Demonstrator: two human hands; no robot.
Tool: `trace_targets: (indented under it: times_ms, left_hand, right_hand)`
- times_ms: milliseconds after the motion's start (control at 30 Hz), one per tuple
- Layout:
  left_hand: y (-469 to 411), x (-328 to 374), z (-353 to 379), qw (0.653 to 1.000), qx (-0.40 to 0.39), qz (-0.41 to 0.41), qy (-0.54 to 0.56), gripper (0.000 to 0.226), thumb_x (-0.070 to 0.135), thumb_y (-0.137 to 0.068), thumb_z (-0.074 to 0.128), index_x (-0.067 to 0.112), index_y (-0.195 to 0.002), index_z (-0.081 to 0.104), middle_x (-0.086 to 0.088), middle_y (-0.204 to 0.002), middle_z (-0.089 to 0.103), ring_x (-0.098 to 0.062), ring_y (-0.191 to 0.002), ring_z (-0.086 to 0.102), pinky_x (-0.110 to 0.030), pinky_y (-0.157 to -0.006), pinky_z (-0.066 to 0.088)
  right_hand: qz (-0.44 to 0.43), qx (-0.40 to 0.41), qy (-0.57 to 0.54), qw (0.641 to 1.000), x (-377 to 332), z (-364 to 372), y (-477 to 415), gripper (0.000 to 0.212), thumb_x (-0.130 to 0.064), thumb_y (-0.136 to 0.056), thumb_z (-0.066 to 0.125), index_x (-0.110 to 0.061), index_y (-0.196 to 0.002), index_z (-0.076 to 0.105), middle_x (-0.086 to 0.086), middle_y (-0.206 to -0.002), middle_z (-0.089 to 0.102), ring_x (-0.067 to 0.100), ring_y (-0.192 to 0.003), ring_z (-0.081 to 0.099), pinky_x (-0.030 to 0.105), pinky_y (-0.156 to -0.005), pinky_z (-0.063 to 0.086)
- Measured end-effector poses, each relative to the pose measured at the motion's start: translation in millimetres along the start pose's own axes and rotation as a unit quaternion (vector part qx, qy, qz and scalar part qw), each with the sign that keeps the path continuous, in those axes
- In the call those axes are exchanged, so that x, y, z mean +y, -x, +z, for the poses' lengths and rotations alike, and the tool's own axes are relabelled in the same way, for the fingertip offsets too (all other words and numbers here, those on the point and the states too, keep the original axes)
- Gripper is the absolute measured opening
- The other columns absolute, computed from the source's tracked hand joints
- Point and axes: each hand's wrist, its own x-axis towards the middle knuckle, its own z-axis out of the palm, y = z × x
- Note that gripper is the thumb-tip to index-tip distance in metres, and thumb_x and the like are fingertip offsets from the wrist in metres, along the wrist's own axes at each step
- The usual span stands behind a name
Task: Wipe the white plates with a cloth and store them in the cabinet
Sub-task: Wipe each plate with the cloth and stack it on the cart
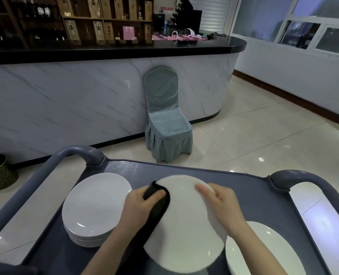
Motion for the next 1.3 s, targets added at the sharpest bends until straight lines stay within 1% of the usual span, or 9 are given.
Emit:
trace_targets:
  times_ms: [100, 200, 433, 633, 767, 867, 1000, 1200, 1300]
  left_hand:
    - [14.1, -12.3, 26.7, 0.95, 0.204, -0.165, 0.168, 0.024, 0.034, -0.089, 0.069, 0.011, -0.081, 0.071, -0.002, -0.083, 0.071, -0.021, -0.083, 0.062, -0.032, -0.076, 0.053]
    - [25.2, -16.9, 46.6, 0.915, 0.249, -0.217, 0.233, 0.034, 0.035, -0.09, 0.067, 0.007, -0.109, 0.068, -0.011, -0.117, 0.068, -0.031, -0.115, 0.059, -0.049, -0.104, 0.045]
    - [8.7, -15.1, 1.5, 0.985, 0.115, -0.099, 0.088, 0.027, 0.028, -0.086, 0.072, 0.016, -0.063, 0.064, 0.005, -0.059, 0.063, -0.015, -0.062, 0.054, -0.03, -0.061, 0.046]
    - [0.3, 11.6, 2.1, 0.976, -0.168, 0.11, -0.089, 0.034, 0.042, -0.074, 0.071, 0.014, -0.061, 0.056, 0.013, -0.052, 0.045, -0.002, -0.052, 0.039, -0.019, -0.052, 0.031]
    - [1.5, 11.0, 0.8, 0.985, -0.144, 0.085, -0.049, 0.032, 0.043, -0.076, 0.069, 0.014, -0.065, 0.06, 0.011, -0.055, 0.05, -0.004, -0.053, 0.043, -0.021, -0.054, 0.035]
    - [8.9, -1.7, 4.4, 0.998, 0.043, -0.043, 0.025, 0.031, 0.034, -0.084, 0.073, 0.015, -0.063, 0.06, 0.01, -0.054, 0.055, -0.007, -0.055, 0.048, -0.02, -0.054, 0.039]
    - [22.1, -7.9, 29.4, 0.938, 0.188, -0.22, 0.192, 0.023, 0.033, -0.089, 0.068, 0.011, -0.088, 0.072, -0.002, -0.086, 0.071, -0.021, -0.082, 0.063, -0.034, -0.075, 0.051]
    - [3.5, -6.4, 1.3, 0.977, 0.103, -0.142, 0.117, 0.026, 0.029, -0.088, 0.07, 0.012, -0.069, 0.067, 0.003, -0.066, 0.067, -0.016, -0.065, 0.057, -0.024, -0.058, 0.047]
    - [-4.3, 8.6, -7.7, 0.999, -0.049, -0.019, 0.005, 0.028, 0.03, -0.083, 0.075, 0.011, -0.065, 0.065, 0.01, -0.055, 0.056, -0.006, -0.054, 0.049, -0.016, -0.051, 0.039]
  right_hand:
    - [0.154, 0.195, -0.221, 0.943, 2.1, 30.7, 11.7, 0.047, -0.034, -0.095, 0.062, 0.001, -0.066, 0.049, -0.003, -0.06, 0.05, 0.014, -0.058, 0.045, 0.027, -0.058, 0.038]
    - [0.252, 0.257, -0.297, 0.884, 7.3, 60.5, 24.5, 0.034, -0.039, -0.098, 0.055, -0.016, -0.077, 0.067, -0.011, -0.07, 0.07, 0.009, -0.066, 0.065, 0.026, -0.057, 0.048]
    - [0.078, 0.019, -0.084, 0.993, 19.6, -1.1, 0.6, 0.006, -0.032, -0.091, 0.068, -0.028, -0.088, 0.071, -0.007, -0.081, 0.075, 0.008, -0.073, 0.068, 0.017, -0.063, 0.051]
    - [-0.072, -0.235, 0.143, 0.959, 8.6, -1.5, -10.1, 0.04, -0.057, -0.088, 0.059, -0.021, -0.07, 0.057, -0.014, -0.061, 0.052, -0.001, -0.059, 0.043, 0.017, -0.056, 0.034]
    - [-0.105, -0.155, 0.102, 0.977, 6.9, 1.3, -5.4, 0.048, -0.041, -0.095, 0.062, -0.018, -0.06, 0.038, -0.012, -0.055, 0.035, 0.004, -0.055, 0.031, 0.02, -0.053, 0.025]
    - [0.012, 0.002, -0.048, 0.999, 5.9, 3.2, 3.4, 0.048, -0.034, -0.093, 0.066, -0.01, -0.06, 0.041, -0.006, -0.06, 0.039, 0.011, -0.061, 0.036, 0.028, -0.059, 0.031]
    - [0.233, 0.193, -0.312, 0.9, 16.7, 40.3, 23.6, 0.035, -0.033, -0.097, 0.06, -0.004, -0.08, 0.066, 0.001, -0.079, 0.069, 0.02, -0.072, 0.062, 0.035, -0.072, 0.052]
    - [0.11, 0.043, -0.142, 0.983, 13.9, 8.7, 9.2, 0.016, -0.031, -0.096, 0.061, -0.024, -0.086, 0.07, -0.012, -0.082, 0.072, 0.003, -0.073, 0.064, 0.013, -0.063, 0.049]
    - [0.002, -0.114, 0.022, 0.993, -2.0, -8.3, -8.5, 0.025, -0.038, -0.094, 0.063, -0.031, -0.07, 0.065, -0.017, -0.07, 0.064, -0.002, -0.065, 0.054, 0.011, -0.061, 0.041]
